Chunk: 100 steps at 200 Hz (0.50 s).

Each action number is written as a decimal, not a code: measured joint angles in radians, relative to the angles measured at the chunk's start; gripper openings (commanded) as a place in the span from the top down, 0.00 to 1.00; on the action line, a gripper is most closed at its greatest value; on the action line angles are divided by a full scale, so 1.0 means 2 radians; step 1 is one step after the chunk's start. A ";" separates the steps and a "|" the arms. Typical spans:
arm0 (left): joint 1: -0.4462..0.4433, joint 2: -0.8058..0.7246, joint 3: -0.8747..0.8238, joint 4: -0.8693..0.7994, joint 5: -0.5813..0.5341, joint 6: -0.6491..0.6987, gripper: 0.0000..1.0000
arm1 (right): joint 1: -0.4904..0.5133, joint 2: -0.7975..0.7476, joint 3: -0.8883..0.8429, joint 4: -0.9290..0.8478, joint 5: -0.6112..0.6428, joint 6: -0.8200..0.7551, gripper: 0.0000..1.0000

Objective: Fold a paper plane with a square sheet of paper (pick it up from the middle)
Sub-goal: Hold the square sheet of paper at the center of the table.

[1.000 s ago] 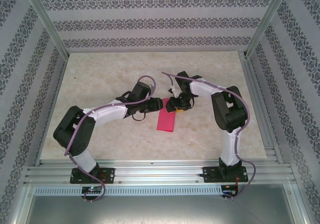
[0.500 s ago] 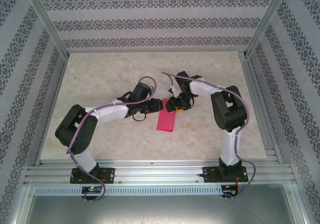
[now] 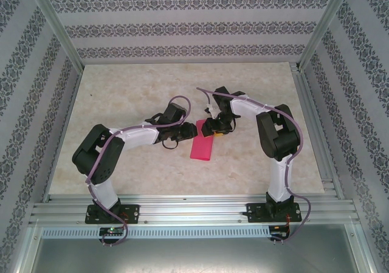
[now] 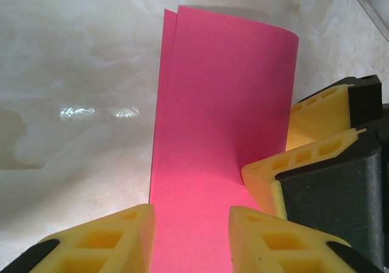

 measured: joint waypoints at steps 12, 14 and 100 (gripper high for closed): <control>0.000 0.000 0.000 0.000 -0.008 -0.002 0.63 | 0.000 0.000 0.001 -0.002 0.000 -0.002 0.44; 0.000 -0.001 0.000 -0.001 -0.012 -0.002 0.63 | 0.000 0.000 0.001 -0.003 0.000 -0.002 0.44; 0.000 -0.012 0.009 -0.017 -0.038 -0.011 0.63 | 0.000 0.013 0.023 -0.031 0.010 -0.022 0.45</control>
